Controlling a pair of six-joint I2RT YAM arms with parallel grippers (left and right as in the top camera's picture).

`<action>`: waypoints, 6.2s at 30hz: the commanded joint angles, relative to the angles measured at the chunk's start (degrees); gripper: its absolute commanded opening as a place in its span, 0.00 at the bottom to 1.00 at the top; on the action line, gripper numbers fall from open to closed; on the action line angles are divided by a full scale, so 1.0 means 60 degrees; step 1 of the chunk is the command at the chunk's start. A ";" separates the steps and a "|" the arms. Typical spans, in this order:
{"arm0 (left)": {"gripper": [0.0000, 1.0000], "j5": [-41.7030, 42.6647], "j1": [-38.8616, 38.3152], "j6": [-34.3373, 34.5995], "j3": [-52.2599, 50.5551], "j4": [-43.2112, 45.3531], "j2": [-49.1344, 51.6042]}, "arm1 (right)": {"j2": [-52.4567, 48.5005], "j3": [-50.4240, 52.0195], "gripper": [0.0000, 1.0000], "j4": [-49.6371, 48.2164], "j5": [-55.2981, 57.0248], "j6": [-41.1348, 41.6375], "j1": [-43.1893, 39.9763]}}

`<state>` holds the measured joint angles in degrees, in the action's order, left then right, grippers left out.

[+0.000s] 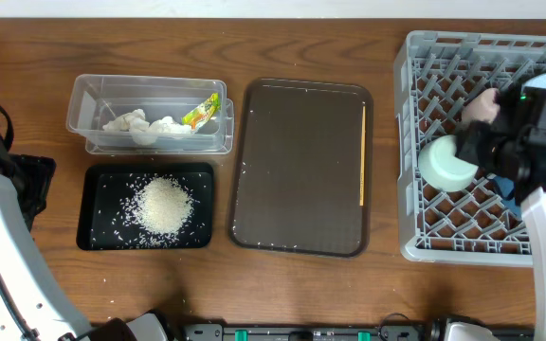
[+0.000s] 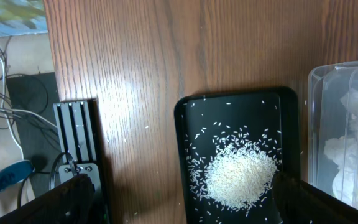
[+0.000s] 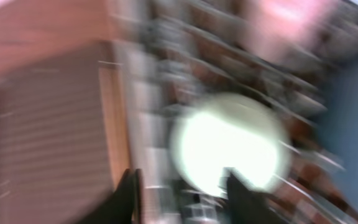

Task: Sort waste into correct bins and load items into the dishwasher rack

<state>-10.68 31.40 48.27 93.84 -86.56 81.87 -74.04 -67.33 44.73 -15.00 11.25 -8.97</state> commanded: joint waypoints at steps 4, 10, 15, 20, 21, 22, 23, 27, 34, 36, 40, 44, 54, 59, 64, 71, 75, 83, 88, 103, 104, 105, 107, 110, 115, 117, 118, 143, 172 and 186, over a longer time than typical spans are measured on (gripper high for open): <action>0.94 -0.0076 0.0033 0.0153 0.0022 -0.0026 0.0018 | 0.0226 -0.0729 0.76 -0.0015 -0.0506 -0.0193 0.2058; 0.94 -0.0076 0.0033 0.0157 0.0022 -0.0026 0.0018 | -0.1115 -0.1887 0.85 0.0936 0.1632 0.0277 0.4481; 0.94 -0.0076 0.0033 0.0153 0.0022 -0.0026 0.0018 | -0.3821 -0.4681 0.85 0.3676 0.1894 0.0229 0.5027; 0.94 -0.0076 0.0033 0.0157 0.0022 -0.0026 0.0018 | -0.5289 -0.5858 0.99 0.4069 0.2084 0.0226 0.5388; 0.94 -0.0076 0.0033 0.0157 0.0022 -0.0026 0.0018 | -0.5391 -0.5850 0.99 0.4029 0.1989 0.0229 0.5428; 0.94 -0.0076 0.0033 0.0157 0.0022 -0.0026 0.0018 | -0.5519 -0.5839 0.99 0.4011 0.1876 0.0229 0.5453; 0.94 -0.0076 0.0033 0.0153 0.0022 -0.0026 0.0018 | -0.5632 -0.5829 0.99 0.4000 0.1854 0.0229 0.5479; 0.94 -0.0076 0.0033 0.0157 0.0022 -0.0026 0.0018 | -0.6211 -0.5814 0.94 0.3996 0.1858 0.0521 0.5501; 0.94 -0.0076 0.0033 0.0153 0.0022 -0.0026 0.0018 | -0.7570 -0.5814 0.76 0.3938 0.2896 0.2182 0.5490; 0.94 -0.0076 0.0033 0.0157 0.0022 -0.0026 0.0018 | -0.7901 -0.5814 0.77 0.3865 0.3075 0.2240 0.5493; 0.94 -0.0076 0.0033 0.0157 0.0022 -0.0026 0.0018 | -0.8477 -0.5814 0.78 0.3818 0.3158 0.2419 0.5490; 0.94 -0.0076 0.0033 0.0157 0.0022 -0.0026 0.0018 | -0.8910 -0.5814 0.80 0.3778 0.3541 0.2590 0.5435; 0.94 -0.0076 0.0033 0.0157 0.0022 -0.0026 0.0018 | -0.9092 -0.5814 0.82 0.3424 0.3319 0.2590 0.4921; 0.94 -0.0076 0.0033 0.0153 0.0022 -0.0026 0.0018 | -0.9092 -0.5810 0.80 0.2936 0.1840 0.1366 0.4692; 0.94 -0.0076 0.0033 0.0157 0.0022 -0.0026 0.0018 | -0.9092 -0.5803 0.78 0.2863 0.1865 0.1370 0.4688; 0.94 -0.0076 0.0033 0.0157 0.0022 -0.0026 0.0018 | -0.9092 -0.5686 0.80 0.2874 0.2262 0.1413 0.4685; 0.94 -0.0076 0.0033 0.0157 0.0022 -0.0026 0.0018 | -0.9092 -0.5683 0.81 0.2973 0.2572 0.1566 0.4685; 0.94 -0.0076 0.0033 0.0157 0.0022 -0.0026 0.0018 | -0.9092 -0.5482 0.82 0.2772 0.2470 0.1588 0.4703; 0.94 -0.0076 0.0033 0.0157 0.0022 -0.0026 0.0018 | -0.9092 -0.4670 0.80 0.2029 0.2200 0.1585 0.4703; 0.94 -0.0076 0.0033 0.0157 0.0022 -0.0026 0.0018 | -0.9085 -0.4113 0.23 0.1588 0.2098 0.2404 0.4707; 0.94 -0.0076 0.0033 0.0157 0.0022 -0.0026 0.0018 | -0.9067 -0.4189 0.19 0.1690 0.2069 0.2404 0.4696; 0.94 -0.0076 0.0033 0.0157 0.0022 -0.0026 0.0018 | -0.9038 -0.4284 0.13 0.1803 0.2033 0.2401 0.4685; 0.94 -0.0076 0.0033 0.0157 0.0022 -0.0026 0.0018 | -0.8950 -0.4583 0.01 0.2106 0.2018 0.2382 0.4634; 0.94 -0.0076 0.0033 0.0157 0.0022 -0.0026 0.0018 | -0.8819 -0.5242 0.01 0.2568 0.1982 0.2062 0.4484; 0.94 -0.0076 0.0033 0.0157 0.0022 -0.0026 0.0018 | -0.8695 -0.6619 0.01 0.3432 0.1585 0.1668 0.4098; 0.94 -0.0076 0.0033 0.0157 0.0022 -0.0026 0.0018 | -0.8652 -0.7220 0.01 0.3810 0.1311 0.1282 0.3854; 0.94 -0.0076 0.0033 0.0157 0.0022 -0.0026 0.0018 | -0.8623 -0.7570 0.01 0.4047 0.1242 0.1060 0.3694; 0.94 -0.0076 0.0033 0.0157 0.0022 -0.0026 0.0018 | -0.8466 -0.9249 0.10 0.4790 0.0874 -0.2838 0.0882; 0.94 -0.0076 0.0033 0.0157 0.0022 -0.0026 0.0018 | -0.5202 -0.9231 0.31 0.8768 -0.0714 -0.1836 0.1275; 0.94 -0.0076 0.0033 0.0157 0.0022 -0.0026 0.0018 | 0.0849 -0.3891 0.99 0.7074 -0.0251 -0.1738 0.2823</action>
<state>-10.68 31.40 48.27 93.82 -86.59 81.87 -75.20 -97.67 89.34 -17.10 0.64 6.55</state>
